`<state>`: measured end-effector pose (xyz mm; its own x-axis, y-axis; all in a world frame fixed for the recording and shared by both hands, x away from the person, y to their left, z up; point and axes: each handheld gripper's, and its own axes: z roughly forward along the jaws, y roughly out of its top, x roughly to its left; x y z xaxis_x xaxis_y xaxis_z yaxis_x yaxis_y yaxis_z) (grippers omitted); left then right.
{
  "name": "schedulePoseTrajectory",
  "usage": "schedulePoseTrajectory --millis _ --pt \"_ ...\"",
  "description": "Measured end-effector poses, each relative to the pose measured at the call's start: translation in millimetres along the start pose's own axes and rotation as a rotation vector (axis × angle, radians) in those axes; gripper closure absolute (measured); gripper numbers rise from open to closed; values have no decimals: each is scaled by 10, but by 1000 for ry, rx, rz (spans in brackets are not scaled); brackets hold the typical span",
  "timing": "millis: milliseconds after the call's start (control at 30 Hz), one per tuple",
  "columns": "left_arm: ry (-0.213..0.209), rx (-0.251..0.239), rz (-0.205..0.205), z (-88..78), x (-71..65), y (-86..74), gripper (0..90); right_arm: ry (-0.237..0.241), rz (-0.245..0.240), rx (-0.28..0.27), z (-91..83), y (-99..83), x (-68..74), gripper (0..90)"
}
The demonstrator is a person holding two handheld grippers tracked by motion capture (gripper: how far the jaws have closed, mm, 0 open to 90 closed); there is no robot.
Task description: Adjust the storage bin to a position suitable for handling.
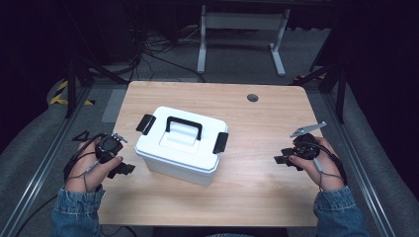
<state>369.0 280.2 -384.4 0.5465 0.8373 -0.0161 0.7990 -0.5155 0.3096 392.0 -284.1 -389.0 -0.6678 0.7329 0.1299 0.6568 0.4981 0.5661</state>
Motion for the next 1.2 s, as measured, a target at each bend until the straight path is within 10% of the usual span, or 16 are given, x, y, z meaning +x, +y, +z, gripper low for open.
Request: schedulePoseTrajectory --millis 667,1200 --pt "0 -10 24 -23 18 3 183 35 -29 -83 -132 129 131 547" --pt "-3 -18 14 -44 43 -15 183 88 -131 -112 -265 651 480 551"
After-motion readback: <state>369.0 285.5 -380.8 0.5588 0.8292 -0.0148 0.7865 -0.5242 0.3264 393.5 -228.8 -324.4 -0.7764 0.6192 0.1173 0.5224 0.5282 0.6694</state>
